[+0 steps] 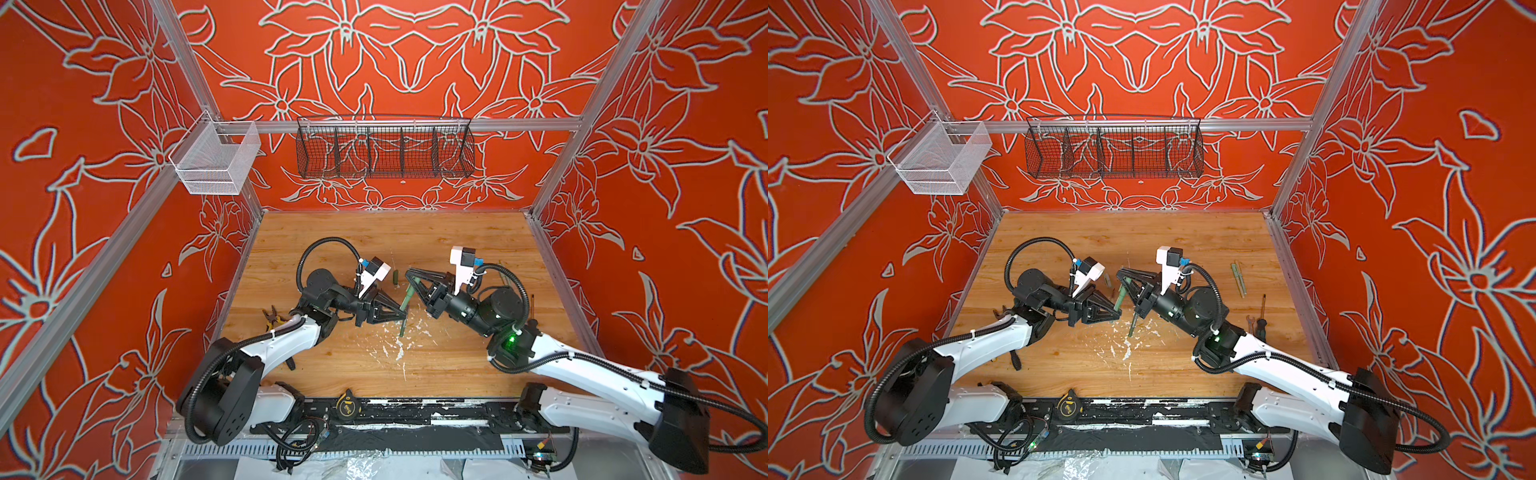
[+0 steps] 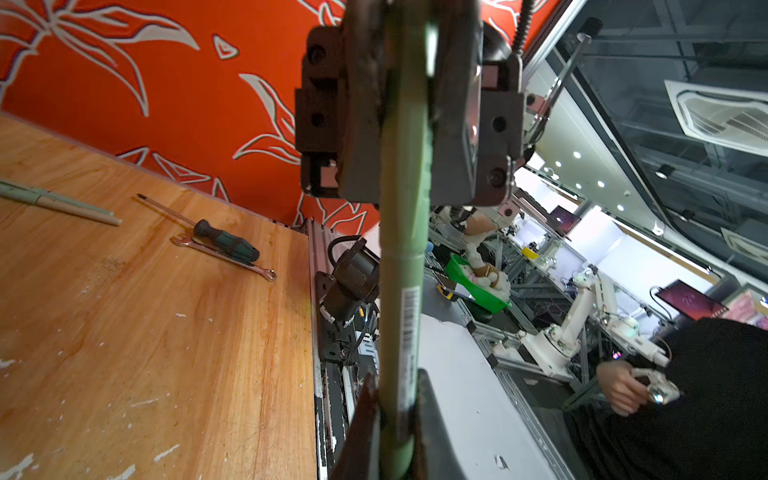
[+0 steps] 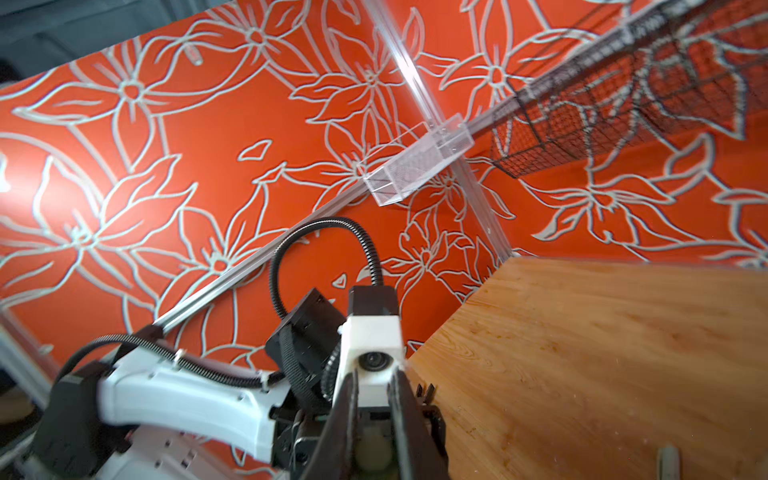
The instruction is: Insert the pens into the pen caps
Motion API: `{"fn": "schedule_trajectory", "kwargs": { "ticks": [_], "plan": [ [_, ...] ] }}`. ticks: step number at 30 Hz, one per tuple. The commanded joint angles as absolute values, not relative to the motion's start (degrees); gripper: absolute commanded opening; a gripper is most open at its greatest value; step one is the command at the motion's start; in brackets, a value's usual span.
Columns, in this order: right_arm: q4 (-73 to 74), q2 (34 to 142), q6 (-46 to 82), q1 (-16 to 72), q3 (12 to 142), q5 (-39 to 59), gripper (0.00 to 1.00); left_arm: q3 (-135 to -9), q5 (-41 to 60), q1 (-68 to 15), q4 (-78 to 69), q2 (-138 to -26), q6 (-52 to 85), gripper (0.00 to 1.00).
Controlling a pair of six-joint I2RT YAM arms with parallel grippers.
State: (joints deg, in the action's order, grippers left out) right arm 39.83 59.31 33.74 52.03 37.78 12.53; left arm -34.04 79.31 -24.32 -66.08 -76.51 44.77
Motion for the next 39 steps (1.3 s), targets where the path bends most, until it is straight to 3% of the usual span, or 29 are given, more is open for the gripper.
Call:
{"fn": "schedule_trajectory", "kwargs": {
  "ticks": [1, 4, 9, 12, 15, 26, 28, 29, 32, 39],
  "plan": [
    [24.2, 60.9, 28.3, 52.7, 35.5, 38.5, 0.00, -40.6, 66.4, -21.7, -81.4, -77.5, 52.2, 0.00],
    [14.8, 59.8, 26.1, 51.4, 38.2, 34.9, 0.00, -40.1, 65.4, -21.7, -79.6, -76.5, 50.6, 0.00],
    [-0.7, 60.5, 31.8, 51.2, 43.2, 15.3, 0.00, -38.6, 61.2, -21.8, -66.6, -72.0, 40.7, 0.00],
    [1.4, 61.2, 42.9, 53.7, 41.0, 5.4, 0.00, -38.4, 58.8, -21.9, -59.8, -69.6, 35.7, 0.00],
    [2.9, 63.3, 45.9, 57.8, 41.6, -1.0, 0.00, -38.6, 57.9, -22.1, -57.1, -68.9, 33.5, 0.00],
    [0.5, 65.3, 41.2, 57.7, 48.2, -2.5, 0.00, -38.4, 57.5, -22.2, -56.4, -69.1, 33.8, 0.00],
    [0.2, 65.1, 41.8, 55.9, 49.0, -1.5, 0.00, -38.4, 57.4, -22.2, -56.7, -69.0, 34.2, 0.24],
    [0.1, 65.0, 42.3, 54.5, 49.4, -0.8, 0.00, -38.4, 57.1, -22.2, -56.9, -68.9, 34.6, 0.49],
    [-1.9, 65.0, 42.8, 49.4, 50.7, 2.0, 0.00, -38.1, 55.8, -22.2, -55.2, -67.3, 34.0, 0.97],
    [-19.6, 66.6, 35.1, 35.1, 57.9, 5.5, 0.00, -37.4, 50.3, -22.1, -37.4, -54.9, 25.4, 0.97]
  ]
}}
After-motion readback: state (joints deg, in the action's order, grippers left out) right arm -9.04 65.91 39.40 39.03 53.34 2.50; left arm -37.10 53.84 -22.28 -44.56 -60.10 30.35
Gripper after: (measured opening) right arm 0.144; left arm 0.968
